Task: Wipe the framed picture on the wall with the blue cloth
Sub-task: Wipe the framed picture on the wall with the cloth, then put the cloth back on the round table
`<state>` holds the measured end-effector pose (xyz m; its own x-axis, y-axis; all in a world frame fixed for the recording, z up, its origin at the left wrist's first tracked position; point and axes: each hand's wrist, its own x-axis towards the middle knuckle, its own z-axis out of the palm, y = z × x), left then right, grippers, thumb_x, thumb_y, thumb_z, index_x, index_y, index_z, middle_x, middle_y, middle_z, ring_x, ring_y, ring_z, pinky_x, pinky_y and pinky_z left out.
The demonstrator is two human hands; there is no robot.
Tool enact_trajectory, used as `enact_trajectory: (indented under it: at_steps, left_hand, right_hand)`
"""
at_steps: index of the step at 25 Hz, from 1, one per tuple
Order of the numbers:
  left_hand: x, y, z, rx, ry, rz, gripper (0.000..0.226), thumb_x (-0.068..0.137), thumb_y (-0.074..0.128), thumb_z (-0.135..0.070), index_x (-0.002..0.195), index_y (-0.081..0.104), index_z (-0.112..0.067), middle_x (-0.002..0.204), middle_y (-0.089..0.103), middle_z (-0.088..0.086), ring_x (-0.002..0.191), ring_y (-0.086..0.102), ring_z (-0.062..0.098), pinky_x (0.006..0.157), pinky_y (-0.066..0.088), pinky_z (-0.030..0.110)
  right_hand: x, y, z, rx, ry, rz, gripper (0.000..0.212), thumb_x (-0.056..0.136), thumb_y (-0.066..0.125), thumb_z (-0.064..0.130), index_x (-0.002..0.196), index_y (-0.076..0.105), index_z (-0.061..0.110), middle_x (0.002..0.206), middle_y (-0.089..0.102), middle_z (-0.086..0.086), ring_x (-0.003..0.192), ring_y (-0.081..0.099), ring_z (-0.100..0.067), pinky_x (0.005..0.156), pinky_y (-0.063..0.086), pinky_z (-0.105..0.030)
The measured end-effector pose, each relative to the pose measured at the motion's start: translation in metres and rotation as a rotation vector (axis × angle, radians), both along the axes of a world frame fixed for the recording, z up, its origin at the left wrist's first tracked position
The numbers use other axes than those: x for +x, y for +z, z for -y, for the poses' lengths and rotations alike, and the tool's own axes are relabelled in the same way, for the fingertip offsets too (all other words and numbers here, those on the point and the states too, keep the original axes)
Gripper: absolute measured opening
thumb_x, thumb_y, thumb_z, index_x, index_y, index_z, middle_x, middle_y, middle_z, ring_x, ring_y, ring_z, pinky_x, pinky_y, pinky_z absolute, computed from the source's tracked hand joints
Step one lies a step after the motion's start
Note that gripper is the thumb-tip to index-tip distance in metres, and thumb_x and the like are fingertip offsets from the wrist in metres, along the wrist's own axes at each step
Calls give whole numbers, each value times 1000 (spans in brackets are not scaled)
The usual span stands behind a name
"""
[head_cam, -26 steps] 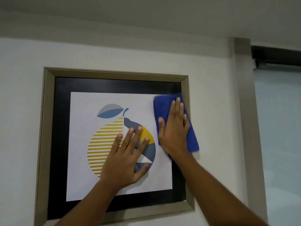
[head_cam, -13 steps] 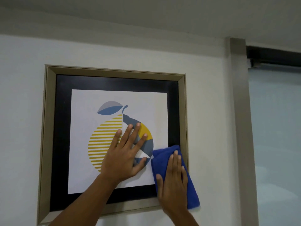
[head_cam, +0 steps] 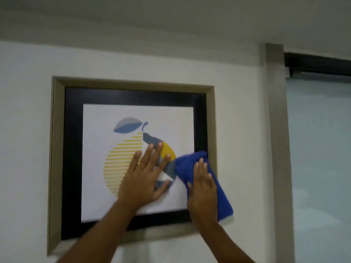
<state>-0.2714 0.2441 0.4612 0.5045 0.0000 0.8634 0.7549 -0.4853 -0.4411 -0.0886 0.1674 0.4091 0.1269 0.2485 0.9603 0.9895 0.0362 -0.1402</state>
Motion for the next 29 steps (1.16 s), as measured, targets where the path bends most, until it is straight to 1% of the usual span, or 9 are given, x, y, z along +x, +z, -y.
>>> enact_trajectory:
  at_steps: [3,8,11,13,17,21,23,26,29]
  left_hand:
    - [6,-13,24,-162,32,33,78,94,41,-59,159,26,-18,167,16,19,154,16,38,121,14,59]
    - [81,-119,76,-350,-267,-193,74,99,31,-58,160,21,-18,168,17,17,156,11,33,124,14,55]
    - [140,-206,120,-550,-438,-315,67,103,25,-51,160,21,-18,170,11,11,157,7,28,125,17,51]
    - [171,-261,143,-665,-497,-396,66,104,23,-52,161,17,-18,170,7,7,157,4,25,126,16,48]
    - [222,-369,193,-794,-605,-633,62,104,32,-46,157,30,-14,164,30,12,152,26,32,123,23,43]
    - [257,-500,250,-998,-677,-778,57,101,42,-42,145,52,-8,153,49,15,142,43,38,111,44,54]
    - [260,-579,280,-1123,-686,-822,54,98,45,-40,140,58,-9,148,55,13,139,48,36,108,47,49]
    - [266,-694,307,-1241,-683,-841,55,96,43,-43,140,59,-14,148,57,7,142,45,30,110,37,36]
    - [281,-794,318,-1317,-643,-871,57,94,43,-42,142,57,-14,151,53,7,138,50,32,107,49,39]
  right_hand:
    - [28,-80,59,-293,15,145,80,65,75,-10,140,48,-1,146,46,-13,131,50,-29,110,28,-34]
    - [82,-140,146,-413,-29,159,75,68,69,-21,138,50,-3,147,47,-14,136,45,-27,111,32,-34]
    - [116,-191,197,-542,-88,117,73,71,68,-18,140,48,-2,147,46,-16,136,44,-27,111,38,-40]
    - [140,-228,232,-656,-127,67,73,75,72,-11,143,47,1,148,45,-14,136,44,-26,112,33,-40]
    - [181,-331,299,-910,-151,-74,77,79,69,-5,148,39,11,153,39,-7,141,37,-20,115,22,-35]
    - [209,-456,358,-1099,-134,-201,79,73,70,-8,145,46,12,150,45,-5,137,44,-19,112,37,-37]
    - [213,-527,383,-1221,-92,-254,83,66,77,-5,142,51,14,147,49,-3,134,48,-17,109,37,-36]
    - [223,-631,408,-1313,-81,-296,83,61,83,4,138,56,16,143,54,1,131,51,-13,105,39,-31]
    - [229,-729,421,-1315,-120,-326,72,68,78,6,137,57,13,144,52,-2,131,51,-15,102,45,-31]
